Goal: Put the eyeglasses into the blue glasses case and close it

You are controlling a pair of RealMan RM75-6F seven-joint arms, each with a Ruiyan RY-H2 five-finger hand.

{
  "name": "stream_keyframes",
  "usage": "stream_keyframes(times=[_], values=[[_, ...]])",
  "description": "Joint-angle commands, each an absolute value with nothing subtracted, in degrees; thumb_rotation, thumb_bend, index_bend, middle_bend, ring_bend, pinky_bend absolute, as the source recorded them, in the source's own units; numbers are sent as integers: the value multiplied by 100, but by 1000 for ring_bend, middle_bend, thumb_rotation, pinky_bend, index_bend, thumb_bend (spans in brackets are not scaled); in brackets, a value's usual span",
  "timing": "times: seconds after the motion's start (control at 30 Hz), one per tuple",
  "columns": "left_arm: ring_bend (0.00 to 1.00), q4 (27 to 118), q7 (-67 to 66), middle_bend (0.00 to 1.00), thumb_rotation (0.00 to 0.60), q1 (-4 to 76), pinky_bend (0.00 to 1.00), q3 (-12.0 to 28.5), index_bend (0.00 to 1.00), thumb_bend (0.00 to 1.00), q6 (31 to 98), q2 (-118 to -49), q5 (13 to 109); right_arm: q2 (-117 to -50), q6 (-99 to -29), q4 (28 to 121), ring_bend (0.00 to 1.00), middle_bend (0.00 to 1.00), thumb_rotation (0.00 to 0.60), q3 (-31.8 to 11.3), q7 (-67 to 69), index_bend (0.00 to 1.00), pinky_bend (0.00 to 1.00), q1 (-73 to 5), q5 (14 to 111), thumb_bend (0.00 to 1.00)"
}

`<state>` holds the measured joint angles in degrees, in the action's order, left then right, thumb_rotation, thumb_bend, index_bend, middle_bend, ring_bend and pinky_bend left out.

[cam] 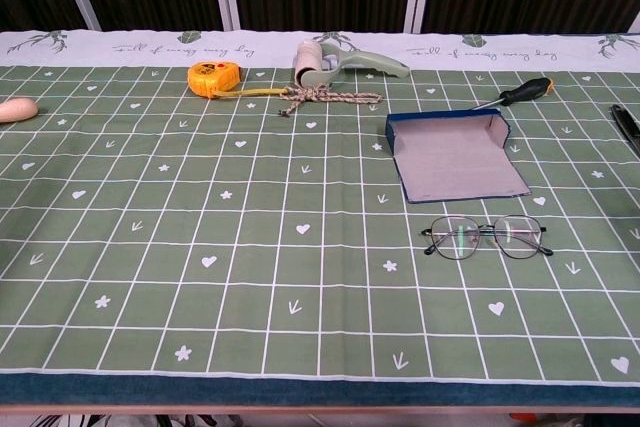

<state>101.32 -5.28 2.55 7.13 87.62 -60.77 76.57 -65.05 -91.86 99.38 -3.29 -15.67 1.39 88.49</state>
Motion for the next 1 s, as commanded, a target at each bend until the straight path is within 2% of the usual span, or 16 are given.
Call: stream_keyframes(times=[0.03,0.83,0.93,1.0], values=[[0,10134,-512,0,600,255,0,722,145,263,8765,-6076,7645,-6489,-9179,9961,177,62,600,-317,-1548,123,339,144,8852,138],[0,10137,-555,0,600,294,0,804,139,265,8761,-6189,7500,-6325,-8863,10158,180,84,600,-244,-1296,132,339,103,8656,137],[0,10134,-566,0,600,317,0,821,139,267,8735,-6200,7476,-6209,-8560,10249,181,90,600,-289,-951,143,339,-29,8501,137],[0,10150,-585,0,600,332,0,810,140,269,8687,-6201,7455,-6052,-8120,10327,180,90,600,-337,-845,157,339,-256,8364,138]])
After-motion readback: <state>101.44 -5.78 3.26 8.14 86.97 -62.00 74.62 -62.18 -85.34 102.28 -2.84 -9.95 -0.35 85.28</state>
